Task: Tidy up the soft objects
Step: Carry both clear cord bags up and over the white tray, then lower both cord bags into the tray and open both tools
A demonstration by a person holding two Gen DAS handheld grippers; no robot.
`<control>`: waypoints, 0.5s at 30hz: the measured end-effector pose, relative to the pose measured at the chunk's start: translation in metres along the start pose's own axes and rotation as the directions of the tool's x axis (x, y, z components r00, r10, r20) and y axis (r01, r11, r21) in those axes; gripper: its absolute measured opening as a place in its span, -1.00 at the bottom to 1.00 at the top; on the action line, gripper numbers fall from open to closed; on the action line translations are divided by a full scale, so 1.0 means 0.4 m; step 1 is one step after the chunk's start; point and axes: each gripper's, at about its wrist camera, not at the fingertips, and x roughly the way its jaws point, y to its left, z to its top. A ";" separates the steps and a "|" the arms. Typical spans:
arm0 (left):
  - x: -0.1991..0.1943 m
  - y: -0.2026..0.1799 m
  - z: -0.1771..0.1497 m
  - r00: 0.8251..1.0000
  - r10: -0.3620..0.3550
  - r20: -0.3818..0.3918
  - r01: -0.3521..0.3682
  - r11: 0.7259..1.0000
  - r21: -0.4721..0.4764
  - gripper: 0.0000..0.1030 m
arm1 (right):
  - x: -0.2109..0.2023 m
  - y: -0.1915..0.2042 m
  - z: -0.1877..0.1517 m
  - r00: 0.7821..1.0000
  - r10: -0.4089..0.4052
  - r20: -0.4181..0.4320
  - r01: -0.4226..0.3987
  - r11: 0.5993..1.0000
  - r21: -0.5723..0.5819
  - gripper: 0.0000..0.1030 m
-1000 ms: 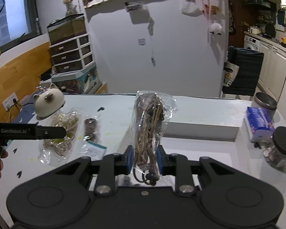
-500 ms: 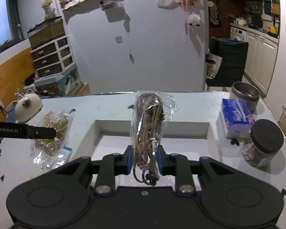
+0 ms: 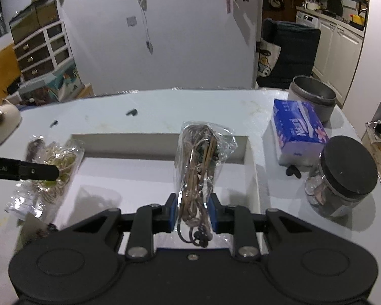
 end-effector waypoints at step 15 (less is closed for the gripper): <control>0.082 0.022 0.018 0.999 0.037 -0.027 -0.038 0.999 -0.016 0.20 | 0.127 -0.041 0.007 0.995 -0.041 -0.089 0.040 0.999 -0.009 -0.29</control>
